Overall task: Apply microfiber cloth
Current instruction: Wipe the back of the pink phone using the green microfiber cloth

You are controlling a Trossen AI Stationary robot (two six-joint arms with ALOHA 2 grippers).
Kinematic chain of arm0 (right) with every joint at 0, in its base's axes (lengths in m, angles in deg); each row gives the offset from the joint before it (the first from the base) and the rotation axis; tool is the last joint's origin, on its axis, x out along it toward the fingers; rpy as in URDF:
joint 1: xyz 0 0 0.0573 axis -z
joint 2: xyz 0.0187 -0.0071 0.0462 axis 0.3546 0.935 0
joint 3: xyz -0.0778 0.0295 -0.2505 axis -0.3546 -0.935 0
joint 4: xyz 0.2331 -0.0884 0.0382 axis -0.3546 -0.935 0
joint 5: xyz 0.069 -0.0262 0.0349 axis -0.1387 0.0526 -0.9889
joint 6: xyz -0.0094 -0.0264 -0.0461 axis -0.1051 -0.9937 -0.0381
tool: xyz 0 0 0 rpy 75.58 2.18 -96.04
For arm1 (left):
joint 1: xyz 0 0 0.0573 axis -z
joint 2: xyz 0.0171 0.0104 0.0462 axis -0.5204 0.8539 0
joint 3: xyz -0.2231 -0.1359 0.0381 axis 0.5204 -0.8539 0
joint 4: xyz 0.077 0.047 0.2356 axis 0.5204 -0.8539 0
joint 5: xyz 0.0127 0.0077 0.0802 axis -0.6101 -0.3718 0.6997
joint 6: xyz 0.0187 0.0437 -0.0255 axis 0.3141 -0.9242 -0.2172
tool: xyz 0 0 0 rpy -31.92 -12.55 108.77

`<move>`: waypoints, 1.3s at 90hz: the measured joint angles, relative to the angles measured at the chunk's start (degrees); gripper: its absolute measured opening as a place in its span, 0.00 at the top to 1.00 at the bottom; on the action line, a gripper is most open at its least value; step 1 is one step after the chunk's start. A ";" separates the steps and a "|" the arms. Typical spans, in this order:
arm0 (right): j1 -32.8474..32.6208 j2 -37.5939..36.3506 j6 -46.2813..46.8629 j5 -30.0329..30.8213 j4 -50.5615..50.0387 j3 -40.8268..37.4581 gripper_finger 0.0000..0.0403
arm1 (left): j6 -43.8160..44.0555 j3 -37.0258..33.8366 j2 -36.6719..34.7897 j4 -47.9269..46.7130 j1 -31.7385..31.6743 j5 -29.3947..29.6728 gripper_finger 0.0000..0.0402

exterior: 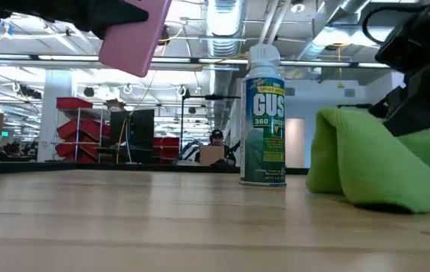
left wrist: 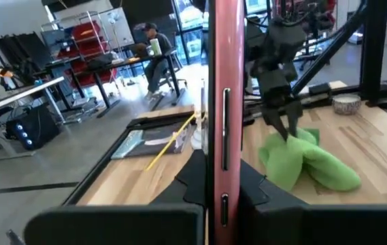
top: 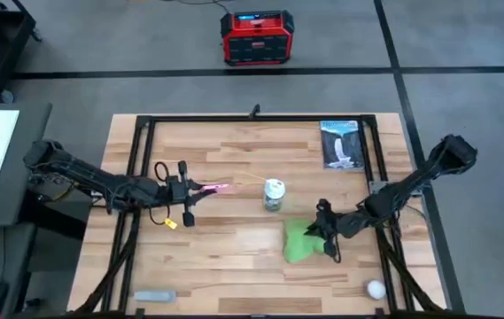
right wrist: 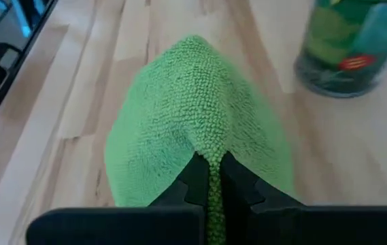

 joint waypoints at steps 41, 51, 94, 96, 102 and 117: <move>4.88 14.48 0.46 -7.56 28.69 -7.72 1.00 | 3.10 -4.68 -1.44 2.97 0.00 1.02 1.00; 5.08 14.85 -3.04 -7.77 37.17 -10.60 1.00 | 3.56 -8.12 -3.27 6.23 0.00 1.07 1.00; 20.41 13.31 -17.17 -23.07 48.50 -12.68 1.00 | 3.70 -17.64 -8.10 13.05 -0.02 -1.11 1.00; 20.96 13.31 -16.76 -23.80 48.26 -12.68 1.00 | 3.81 -17.72 -8.11 13.17 -0.02 -1.13 1.00; 22.01 13.31 -14.68 -25.28 47.06 -12.63 1.00 | 4.30 -17.92 -8.11 13.14 -0.02 -1.16 1.00; 21.28 13.36 -12.50 -25.52 45.55 -12.23 0.89 | 4.57 -17.99 -8.08 13.09 0.00 -1.45 1.00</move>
